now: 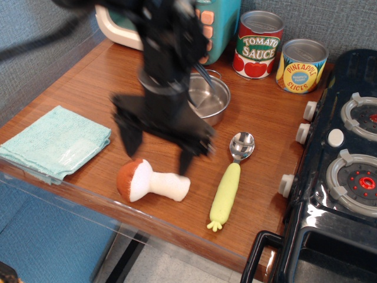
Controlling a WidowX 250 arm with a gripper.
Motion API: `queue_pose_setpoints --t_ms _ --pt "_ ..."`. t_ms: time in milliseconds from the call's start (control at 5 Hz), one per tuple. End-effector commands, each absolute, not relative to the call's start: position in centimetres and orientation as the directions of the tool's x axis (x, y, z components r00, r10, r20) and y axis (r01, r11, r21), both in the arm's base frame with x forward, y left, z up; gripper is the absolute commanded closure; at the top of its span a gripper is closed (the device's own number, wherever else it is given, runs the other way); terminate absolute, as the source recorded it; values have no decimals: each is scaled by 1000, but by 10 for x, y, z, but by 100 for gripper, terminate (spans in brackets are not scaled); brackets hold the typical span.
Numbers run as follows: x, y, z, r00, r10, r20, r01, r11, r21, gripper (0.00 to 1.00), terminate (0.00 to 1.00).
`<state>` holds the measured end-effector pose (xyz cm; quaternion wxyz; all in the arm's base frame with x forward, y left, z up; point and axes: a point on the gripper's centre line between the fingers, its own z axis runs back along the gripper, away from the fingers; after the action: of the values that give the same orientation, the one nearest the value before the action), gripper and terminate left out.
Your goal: Place the spoon between the blue cloth and microwave on left edge
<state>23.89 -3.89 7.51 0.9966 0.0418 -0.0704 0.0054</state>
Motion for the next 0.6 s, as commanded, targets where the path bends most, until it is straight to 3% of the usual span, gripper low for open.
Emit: queue_pose_setpoints --t_ms 0,400 --pt "220 -96 38 998 0 65 -3 999 43 0 0" --pt "228 -107 16 998 39 51 -41 998 43 0 0"
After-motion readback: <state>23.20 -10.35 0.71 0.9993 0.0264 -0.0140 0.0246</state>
